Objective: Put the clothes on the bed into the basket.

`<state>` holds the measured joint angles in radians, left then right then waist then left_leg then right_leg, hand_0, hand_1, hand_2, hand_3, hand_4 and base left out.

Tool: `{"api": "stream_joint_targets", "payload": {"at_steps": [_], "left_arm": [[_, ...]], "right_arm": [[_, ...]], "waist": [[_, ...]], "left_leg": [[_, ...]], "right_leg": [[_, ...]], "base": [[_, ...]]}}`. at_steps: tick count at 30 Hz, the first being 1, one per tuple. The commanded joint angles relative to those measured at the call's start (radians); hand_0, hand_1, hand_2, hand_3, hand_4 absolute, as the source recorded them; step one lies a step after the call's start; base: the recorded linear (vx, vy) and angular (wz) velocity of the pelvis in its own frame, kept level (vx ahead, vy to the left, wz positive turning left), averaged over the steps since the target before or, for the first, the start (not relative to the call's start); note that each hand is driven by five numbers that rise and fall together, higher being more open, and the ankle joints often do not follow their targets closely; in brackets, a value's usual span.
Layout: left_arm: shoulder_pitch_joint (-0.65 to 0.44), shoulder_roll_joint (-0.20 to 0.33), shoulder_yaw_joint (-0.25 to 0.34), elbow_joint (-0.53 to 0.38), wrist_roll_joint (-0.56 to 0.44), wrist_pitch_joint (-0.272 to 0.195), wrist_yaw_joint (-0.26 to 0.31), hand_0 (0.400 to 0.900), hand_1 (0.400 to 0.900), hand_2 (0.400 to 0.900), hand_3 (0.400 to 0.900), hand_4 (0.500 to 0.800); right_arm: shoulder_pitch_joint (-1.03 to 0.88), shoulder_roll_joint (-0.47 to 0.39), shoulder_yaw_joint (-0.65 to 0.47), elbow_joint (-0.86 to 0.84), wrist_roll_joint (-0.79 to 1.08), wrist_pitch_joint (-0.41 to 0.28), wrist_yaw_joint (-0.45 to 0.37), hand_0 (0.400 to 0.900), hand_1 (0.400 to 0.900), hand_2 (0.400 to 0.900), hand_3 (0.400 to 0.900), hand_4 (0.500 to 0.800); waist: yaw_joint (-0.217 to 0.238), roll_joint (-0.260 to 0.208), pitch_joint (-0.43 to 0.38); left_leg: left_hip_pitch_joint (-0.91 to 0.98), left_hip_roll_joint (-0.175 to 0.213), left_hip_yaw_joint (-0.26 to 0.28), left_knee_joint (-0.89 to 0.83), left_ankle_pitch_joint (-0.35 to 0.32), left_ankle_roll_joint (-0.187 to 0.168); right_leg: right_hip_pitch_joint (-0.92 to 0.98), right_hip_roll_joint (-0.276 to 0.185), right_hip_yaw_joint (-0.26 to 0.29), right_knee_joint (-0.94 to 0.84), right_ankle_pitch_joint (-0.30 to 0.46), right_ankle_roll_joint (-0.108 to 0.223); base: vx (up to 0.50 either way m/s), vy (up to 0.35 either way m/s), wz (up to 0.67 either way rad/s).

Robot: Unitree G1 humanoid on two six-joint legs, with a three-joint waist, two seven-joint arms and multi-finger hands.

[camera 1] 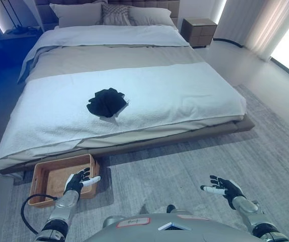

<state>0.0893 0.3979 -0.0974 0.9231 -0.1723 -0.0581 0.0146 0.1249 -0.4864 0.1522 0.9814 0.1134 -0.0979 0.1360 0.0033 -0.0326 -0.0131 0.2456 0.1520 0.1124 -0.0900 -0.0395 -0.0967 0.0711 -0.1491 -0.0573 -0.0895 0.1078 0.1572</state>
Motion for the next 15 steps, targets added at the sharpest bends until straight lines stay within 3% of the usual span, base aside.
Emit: {"api": "stream_joint_targets", "payload": {"at_steps": [1,15], "left_arm": [[-0.110,0.070,-0.040,0.009,-0.020,-0.070,0.033,0.900,0.900,0.900,0.900,0.800],[-0.109,0.067,-0.031,0.017,-0.029,-0.071,0.038,0.900,0.900,0.900,0.900,0.800]], "right_arm": [[-0.113,-0.009,-0.002,0.027,0.049,-0.071,-0.040,0.900,0.900,0.900,0.900,0.800],[-0.110,-0.004,-0.004,0.022,0.053,-0.070,-0.038,0.900,0.900,0.900,0.900,0.800]], "waist": [[-0.024,-0.021,-0.039],[-0.026,-0.023,-0.031]], "left_leg": [[-0.120,0.005,-0.010,0.003,0.092,-0.040],[-0.120,0.004,-0.010,0.003,0.090,-0.039]], "right_leg": [[0.035,-0.018,-0.066,0.019,-0.013,0.015],[0.031,-0.019,-0.064,0.021,-0.014,0.016]], "base": [[0.00,0.000,0.00],[0.00,0.000,0.00]]}}
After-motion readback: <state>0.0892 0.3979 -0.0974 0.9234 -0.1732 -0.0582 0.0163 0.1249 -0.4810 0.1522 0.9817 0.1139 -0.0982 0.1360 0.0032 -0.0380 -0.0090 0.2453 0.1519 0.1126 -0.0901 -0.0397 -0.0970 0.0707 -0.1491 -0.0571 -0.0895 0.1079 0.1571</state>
